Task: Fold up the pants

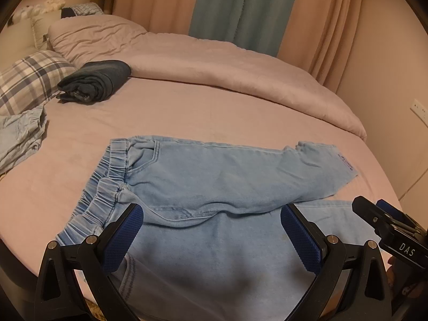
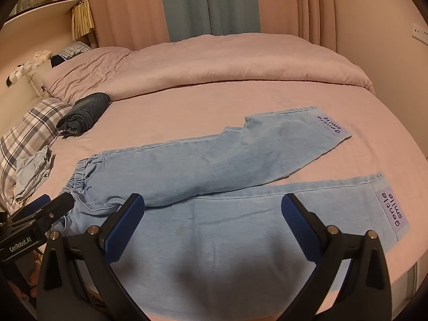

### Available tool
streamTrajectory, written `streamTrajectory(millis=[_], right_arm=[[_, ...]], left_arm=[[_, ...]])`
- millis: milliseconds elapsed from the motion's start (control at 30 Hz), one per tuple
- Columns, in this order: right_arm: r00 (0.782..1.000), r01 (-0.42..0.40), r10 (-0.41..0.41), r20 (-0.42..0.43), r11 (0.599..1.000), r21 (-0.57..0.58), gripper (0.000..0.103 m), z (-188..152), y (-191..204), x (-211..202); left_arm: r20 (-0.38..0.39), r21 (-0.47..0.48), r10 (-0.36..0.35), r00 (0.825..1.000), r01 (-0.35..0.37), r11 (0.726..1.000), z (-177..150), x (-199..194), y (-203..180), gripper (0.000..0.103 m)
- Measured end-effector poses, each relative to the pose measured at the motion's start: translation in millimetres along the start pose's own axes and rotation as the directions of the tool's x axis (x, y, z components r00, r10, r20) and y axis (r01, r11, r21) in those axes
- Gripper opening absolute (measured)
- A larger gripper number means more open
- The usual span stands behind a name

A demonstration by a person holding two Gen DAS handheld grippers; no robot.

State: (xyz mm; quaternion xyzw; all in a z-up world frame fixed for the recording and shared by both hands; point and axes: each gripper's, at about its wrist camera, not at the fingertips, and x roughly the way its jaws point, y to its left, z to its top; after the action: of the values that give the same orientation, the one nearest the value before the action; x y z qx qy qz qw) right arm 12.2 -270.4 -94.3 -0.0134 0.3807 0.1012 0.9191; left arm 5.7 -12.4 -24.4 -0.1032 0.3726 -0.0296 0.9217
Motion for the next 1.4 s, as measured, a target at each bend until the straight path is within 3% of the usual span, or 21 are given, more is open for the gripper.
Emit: streamTrajectory(millis=[1400], right_arm=[[1.000, 0.019, -0.019, -0.007, 1.000, 0.011, 0.103, -1.1, -9.0, 1.3]], left_arm=[[-0.019, 0.002, 0.005, 1.000, -0.005, 1.000, -2.2, 3.3, -1.9, 0.102]])
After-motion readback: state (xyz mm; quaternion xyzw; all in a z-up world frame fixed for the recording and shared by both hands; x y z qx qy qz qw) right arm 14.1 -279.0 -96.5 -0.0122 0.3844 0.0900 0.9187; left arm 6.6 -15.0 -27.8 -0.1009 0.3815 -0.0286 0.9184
